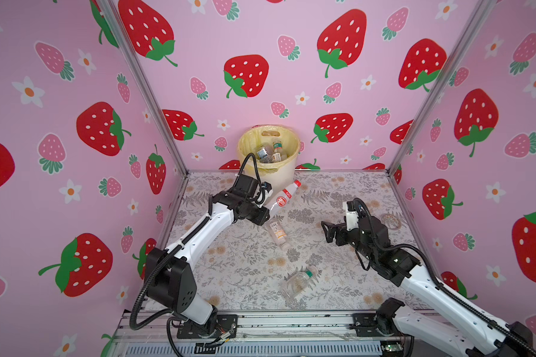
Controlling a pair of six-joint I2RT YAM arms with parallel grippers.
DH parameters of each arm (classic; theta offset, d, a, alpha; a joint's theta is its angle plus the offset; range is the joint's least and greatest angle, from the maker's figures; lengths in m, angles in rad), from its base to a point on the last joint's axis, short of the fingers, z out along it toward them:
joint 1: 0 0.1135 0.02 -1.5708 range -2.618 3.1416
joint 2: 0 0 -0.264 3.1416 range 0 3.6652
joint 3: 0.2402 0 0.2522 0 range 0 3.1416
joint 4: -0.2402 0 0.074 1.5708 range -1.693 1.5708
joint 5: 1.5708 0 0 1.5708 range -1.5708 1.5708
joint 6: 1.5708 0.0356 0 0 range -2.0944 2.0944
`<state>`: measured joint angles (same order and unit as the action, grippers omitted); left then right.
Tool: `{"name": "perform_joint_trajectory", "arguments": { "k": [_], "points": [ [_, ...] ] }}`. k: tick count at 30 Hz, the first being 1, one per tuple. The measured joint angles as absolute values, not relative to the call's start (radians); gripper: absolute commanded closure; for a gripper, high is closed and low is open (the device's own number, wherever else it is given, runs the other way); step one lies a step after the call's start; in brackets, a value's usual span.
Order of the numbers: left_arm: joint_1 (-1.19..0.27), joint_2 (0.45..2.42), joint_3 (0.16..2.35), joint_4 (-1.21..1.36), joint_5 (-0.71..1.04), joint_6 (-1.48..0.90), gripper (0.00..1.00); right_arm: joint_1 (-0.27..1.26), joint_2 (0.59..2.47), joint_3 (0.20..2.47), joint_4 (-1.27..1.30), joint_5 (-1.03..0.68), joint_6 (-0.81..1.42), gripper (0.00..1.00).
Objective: Throw the plastic bottles in the bin
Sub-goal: 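Lift the red-labelled bottle with the left gripper and raise it upright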
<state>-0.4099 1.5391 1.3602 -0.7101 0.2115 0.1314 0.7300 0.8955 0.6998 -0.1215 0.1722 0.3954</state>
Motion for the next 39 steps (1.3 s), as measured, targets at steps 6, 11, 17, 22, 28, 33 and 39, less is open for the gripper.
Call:
{"name": "perform_joint_trajectory", "arguments": {
  "k": [6,11,17,22,28,33,39],
  "points": [
    [-0.406,1.458,1.349,-0.692,0.239,0.053,0.64,0.730,0.937,0.700,-0.117,0.171,0.395,0.01],
    [-0.393,1.449,1.384,-0.701,0.247,-0.014,0.64,0.730,0.986,0.700,-0.116,0.163,0.396,0.01],
    [-0.341,1.393,1.406,-0.690,0.270,-0.102,0.64,0.730,1.031,0.714,-0.114,0.152,0.396,0.01],
    [-0.273,1.280,1.378,-0.633,0.282,-0.162,0.64,0.730,1.066,0.740,-0.109,0.146,0.396,0.01],
    [-0.224,1.125,1.248,-0.571,0.245,-0.232,0.65,0.730,1.116,0.765,-0.097,0.141,0.396,0.01],
    [-0.194,1.002,1.091,-0.535,0.194,-0.293,0.64,0.730,1.152,0.770,-0.090,0.131,0.396,0.01],
    [-0.184,0.879,0.993,-0.530,0.137,-0.327,0.63,0.730,1.164,0.780,-0.090,0.122,0.396,0.01]
  ]
}}
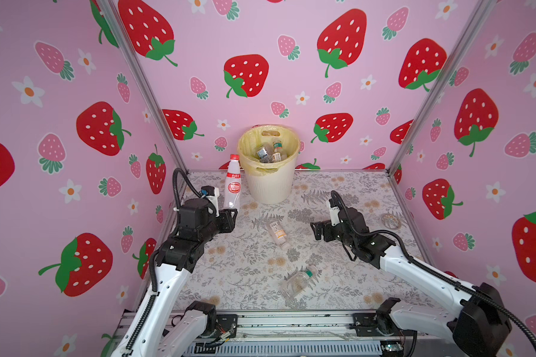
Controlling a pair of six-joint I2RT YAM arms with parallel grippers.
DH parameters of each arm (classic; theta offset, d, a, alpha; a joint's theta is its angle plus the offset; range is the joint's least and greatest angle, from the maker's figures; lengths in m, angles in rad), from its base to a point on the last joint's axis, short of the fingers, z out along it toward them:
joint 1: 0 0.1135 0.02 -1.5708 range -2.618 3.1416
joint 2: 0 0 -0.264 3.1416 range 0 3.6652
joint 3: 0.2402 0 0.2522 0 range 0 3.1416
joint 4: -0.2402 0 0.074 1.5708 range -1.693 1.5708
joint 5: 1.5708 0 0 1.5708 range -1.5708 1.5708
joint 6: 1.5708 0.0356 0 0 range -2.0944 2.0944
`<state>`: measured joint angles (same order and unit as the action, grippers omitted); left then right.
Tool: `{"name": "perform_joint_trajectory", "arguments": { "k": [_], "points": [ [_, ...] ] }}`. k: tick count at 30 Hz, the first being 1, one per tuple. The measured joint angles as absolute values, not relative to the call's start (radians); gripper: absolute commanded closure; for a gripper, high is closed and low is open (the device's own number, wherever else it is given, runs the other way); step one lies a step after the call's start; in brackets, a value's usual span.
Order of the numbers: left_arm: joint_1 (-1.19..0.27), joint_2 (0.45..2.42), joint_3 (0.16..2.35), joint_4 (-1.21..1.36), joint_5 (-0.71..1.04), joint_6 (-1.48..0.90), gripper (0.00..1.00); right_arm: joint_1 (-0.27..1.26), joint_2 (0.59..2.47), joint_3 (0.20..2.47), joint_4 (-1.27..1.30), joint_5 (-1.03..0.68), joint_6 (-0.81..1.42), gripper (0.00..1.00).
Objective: Throw the plastic bottles in the bin
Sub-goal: 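Lift the red-labelled bottle with the left gripper and raise it upright, then carry the red-labelled bottle over the bin and open the left gripper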
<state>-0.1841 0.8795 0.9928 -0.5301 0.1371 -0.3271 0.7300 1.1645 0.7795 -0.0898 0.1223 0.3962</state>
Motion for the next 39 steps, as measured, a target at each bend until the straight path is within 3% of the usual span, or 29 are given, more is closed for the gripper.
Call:
{"name": "perform_joint_trajectory", "arguments": {
  "k": [10,15,20,21,23,24,27,31,39],
  "points": [
    [-0.181,1.001,1.123,-0.558,0.104,-0.324,0.62,0.730,1.164,0.781,-0.086,0.121,0.396,0.01],
    [-0.180,1.209,1.390,-0.578,0.116,-0.315,0.62,0.730,1.161,0.781,-0.086,0.122,0.396,0.01],
    [-0.180,1.500,1.762,-0.622,0.159,-0.315,0.54,0.730,1.153,0.781,-0.086,0.123,0.396,0.01],
    [-0.181,1.579,1.864,-0.638,0.174,-0.315,0.51,0.730,1.152,0.781,-0.086,0.124,0.396,0.01],
    [-0.181,1.716,2.039,-0.662,0.201,-0.313,0.35,0.730,1.150,0.781,-0.086,0.124,0.396,0.01],
    [-0.183,1.784,2.122,-0.677,0.214,-0.311,0.02,0.730,1.150,0.781,-0.087,0.124,0.396,0.01],
    [-0.186,1.908,2.252,-0.727,0.232,-0.315,0.01,0.728,1.145,0.781,-0.090,0.127,0.398,0.01],
    [-0.188,1.908,2.233,-0.776,0.231,-0.308,0.01,0.728,1.124,0.781,-0.093,0.133,0.401,0.01],
    [-0.188,1.710,2.183,-0.778,0.229,-0.289,0.01,0.728,1.126,0.784,-0.092,0.140,0.403,0.01]
  ]
}}
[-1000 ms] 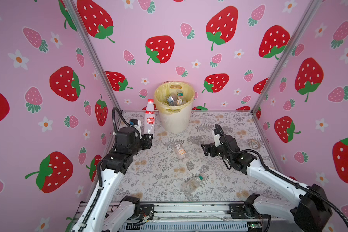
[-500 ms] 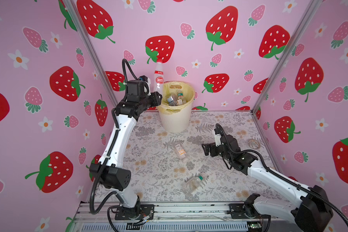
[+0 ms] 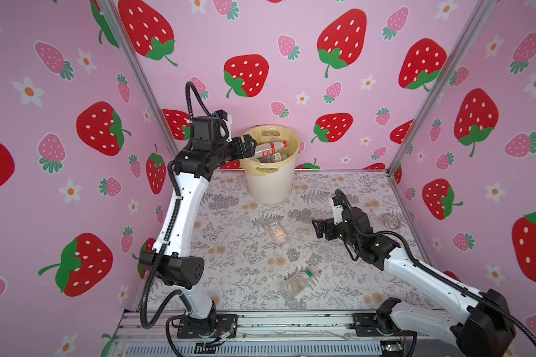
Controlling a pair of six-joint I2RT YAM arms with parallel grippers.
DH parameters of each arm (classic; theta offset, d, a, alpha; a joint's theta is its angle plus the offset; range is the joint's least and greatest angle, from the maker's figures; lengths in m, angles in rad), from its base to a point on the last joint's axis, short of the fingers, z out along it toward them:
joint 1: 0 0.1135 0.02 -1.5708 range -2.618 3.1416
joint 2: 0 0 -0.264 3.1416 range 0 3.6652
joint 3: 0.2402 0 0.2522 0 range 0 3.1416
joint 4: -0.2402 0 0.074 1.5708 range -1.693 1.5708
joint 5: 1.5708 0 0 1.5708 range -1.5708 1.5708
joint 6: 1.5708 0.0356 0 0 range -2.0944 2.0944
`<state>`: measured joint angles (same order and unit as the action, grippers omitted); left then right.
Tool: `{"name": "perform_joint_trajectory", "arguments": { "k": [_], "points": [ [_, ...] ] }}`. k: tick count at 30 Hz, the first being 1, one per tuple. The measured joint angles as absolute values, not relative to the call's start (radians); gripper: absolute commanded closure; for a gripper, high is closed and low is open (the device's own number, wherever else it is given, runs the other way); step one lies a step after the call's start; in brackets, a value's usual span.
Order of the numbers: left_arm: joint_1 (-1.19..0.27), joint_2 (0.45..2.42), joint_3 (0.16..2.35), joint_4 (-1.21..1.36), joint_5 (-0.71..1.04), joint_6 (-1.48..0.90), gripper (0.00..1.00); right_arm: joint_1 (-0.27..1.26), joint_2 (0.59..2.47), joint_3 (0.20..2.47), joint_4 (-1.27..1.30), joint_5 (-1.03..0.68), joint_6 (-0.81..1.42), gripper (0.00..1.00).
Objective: Throw the plastic bottles in the bin
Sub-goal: 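Carry the red-labelled bottle over the bin and open the left gripper, then close the right gripper on the orange-labelled bottle while the left gripper withdraws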
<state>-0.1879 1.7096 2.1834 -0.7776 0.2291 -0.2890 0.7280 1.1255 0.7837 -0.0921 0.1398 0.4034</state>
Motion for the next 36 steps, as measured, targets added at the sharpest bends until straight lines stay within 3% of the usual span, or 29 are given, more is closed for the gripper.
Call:
{"name": "perform_joint_trajectory", "arguments": {
  "k": [6,21,36],
  "points": [
    [-0.179,1.567,2.090,-0.774,0.230,-0.259,0.01,0.728,1.155,0.802,-0.092,0.136,0.404,0.01],
    [0.000,1.423,1.546,-0.691,0.317,-0.320,0.01,0.728,1.206,0.803,-0.091,0.089,0.422,0.01],
    [0.048,1.407,1.347,-0.646,0.359,-0.309,0.01,0.783,1.312,0.775,-0.009,0.003,0.453,0.01]
  ]
}}
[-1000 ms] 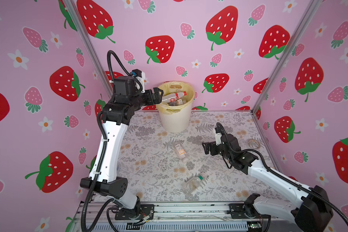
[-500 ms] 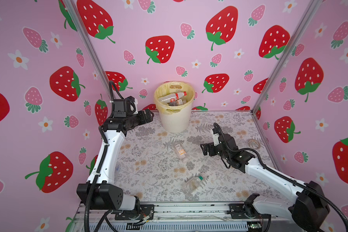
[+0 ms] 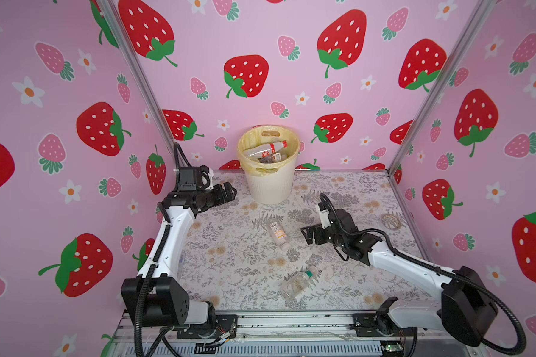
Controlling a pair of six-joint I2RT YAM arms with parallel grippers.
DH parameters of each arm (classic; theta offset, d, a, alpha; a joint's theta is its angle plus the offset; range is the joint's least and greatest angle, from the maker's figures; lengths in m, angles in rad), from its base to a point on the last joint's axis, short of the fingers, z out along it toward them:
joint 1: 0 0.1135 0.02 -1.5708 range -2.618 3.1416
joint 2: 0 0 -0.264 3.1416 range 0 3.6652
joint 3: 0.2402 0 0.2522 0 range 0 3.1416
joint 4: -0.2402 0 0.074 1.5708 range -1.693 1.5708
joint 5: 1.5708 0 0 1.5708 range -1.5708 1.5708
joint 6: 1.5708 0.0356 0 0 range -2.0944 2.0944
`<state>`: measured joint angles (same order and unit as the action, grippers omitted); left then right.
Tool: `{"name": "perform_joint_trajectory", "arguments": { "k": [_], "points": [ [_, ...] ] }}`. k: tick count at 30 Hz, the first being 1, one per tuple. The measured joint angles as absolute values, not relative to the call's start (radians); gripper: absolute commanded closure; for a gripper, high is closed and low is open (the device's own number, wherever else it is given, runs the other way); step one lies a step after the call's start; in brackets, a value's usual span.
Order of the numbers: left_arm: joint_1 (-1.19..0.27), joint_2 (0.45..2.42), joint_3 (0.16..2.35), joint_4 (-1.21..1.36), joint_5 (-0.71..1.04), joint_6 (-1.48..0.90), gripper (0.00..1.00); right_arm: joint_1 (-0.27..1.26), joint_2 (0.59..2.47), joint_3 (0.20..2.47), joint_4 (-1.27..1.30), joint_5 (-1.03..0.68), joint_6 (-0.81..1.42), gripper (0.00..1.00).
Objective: Throw the plastic bottles in the bin
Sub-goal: 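Close the right gripper on the orange-labelled bottle while the left gripper withdraws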
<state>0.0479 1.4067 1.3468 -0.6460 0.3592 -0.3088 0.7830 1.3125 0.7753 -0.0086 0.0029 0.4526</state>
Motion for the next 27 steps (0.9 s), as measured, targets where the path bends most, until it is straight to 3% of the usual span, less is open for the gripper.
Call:
{"name": "perform_joint_trajectory", "arguments": {
  "k": [12,27],
  "points": [
    [0.056,1.379,1.273,-0.602,0.413,-0.286,0.01,0.880,1.445,0.838,0.004,0.011,0.451,0.00],
    [0.086,1.361,1.234,-0.550,0.492,-0.318,0.01,0.940,1.686,1.006,-0.002,0.007,0.448,0.09]
  ]
}}
